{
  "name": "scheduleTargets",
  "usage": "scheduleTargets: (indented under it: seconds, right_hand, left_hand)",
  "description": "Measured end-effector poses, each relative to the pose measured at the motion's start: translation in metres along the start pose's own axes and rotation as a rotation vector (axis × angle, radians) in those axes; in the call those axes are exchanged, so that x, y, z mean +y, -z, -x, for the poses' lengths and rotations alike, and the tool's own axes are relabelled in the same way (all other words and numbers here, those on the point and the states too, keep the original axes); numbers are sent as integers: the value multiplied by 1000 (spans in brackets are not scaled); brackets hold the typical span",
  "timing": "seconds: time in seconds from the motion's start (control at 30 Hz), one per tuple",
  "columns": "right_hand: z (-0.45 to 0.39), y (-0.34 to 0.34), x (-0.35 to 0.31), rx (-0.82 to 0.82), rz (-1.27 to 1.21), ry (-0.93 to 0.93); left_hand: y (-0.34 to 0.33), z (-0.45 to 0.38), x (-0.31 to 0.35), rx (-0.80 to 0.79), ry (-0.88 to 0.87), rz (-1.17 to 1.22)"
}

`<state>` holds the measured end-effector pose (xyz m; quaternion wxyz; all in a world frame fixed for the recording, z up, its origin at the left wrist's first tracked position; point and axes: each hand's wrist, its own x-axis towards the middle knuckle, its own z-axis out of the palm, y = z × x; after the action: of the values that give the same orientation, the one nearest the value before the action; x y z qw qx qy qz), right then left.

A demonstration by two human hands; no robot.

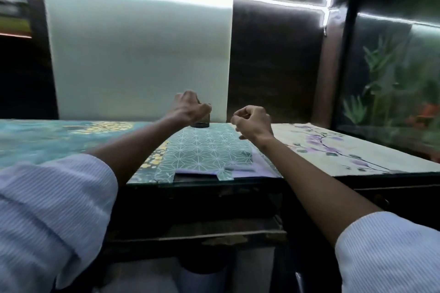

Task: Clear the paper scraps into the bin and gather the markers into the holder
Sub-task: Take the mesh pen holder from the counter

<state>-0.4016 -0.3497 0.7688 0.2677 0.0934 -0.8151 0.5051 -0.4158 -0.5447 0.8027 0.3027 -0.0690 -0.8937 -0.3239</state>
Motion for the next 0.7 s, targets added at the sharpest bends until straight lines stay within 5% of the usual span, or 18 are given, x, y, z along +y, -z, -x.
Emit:
scheduleTargets:
  seconds: [0.27,0.47,0.7]
  right_hand:
    - [-68,-51,-3,6,30,-22]
    - [-90,-74,19,-31,-107,-38]
    - [-99,-73,41,-37,-70,-48]
  left_hand:
    - [-33,-80,-42,10,116,-40]
    - [-61,-116,-68,-20,65,-342]
    - [-85,-158,-85,-90,165,-233]
